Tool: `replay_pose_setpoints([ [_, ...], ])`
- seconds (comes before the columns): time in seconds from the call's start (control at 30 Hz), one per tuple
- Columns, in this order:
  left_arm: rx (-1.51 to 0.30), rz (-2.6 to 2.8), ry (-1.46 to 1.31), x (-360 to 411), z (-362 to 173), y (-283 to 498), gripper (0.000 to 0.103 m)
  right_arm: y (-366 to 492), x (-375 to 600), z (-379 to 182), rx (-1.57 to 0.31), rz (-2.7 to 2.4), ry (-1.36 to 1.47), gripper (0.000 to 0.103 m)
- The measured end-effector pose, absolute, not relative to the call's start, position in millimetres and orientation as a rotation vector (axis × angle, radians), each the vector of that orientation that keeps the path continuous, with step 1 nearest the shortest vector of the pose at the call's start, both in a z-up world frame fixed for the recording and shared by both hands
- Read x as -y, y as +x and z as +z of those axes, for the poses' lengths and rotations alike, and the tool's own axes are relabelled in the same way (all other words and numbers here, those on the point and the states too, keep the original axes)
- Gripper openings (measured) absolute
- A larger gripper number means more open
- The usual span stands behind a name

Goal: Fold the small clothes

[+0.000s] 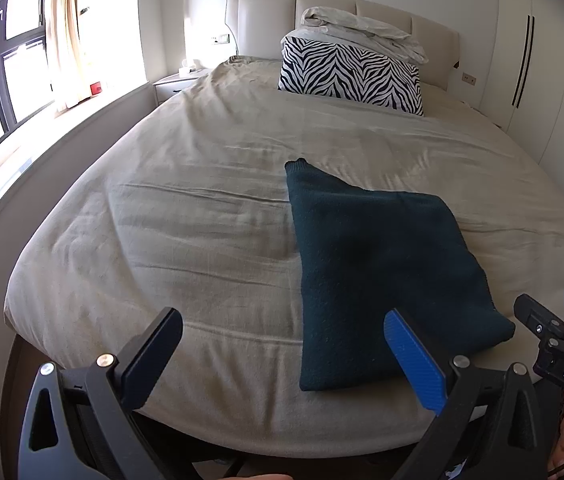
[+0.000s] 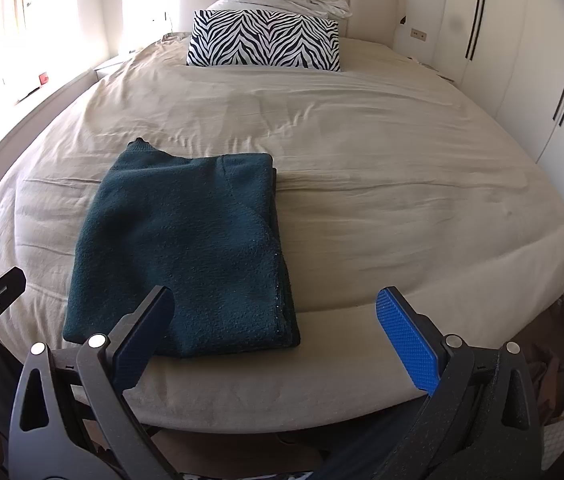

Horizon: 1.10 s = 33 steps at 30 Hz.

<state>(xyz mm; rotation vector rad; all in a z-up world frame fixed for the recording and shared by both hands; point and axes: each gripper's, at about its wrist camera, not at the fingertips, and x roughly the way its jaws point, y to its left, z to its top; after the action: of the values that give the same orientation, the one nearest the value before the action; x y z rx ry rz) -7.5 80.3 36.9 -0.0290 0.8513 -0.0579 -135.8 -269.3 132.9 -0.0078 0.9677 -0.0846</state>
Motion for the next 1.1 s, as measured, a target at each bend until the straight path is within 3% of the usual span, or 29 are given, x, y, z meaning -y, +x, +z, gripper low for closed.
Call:
replay_pose_setpoints([
  [1.1,-0.856,-0.06,-0.026,-81.5,34.5,-6.8,0.103,-137.6,267.2,128.8,-0.981,-0.076,-0.004,0.103],
])
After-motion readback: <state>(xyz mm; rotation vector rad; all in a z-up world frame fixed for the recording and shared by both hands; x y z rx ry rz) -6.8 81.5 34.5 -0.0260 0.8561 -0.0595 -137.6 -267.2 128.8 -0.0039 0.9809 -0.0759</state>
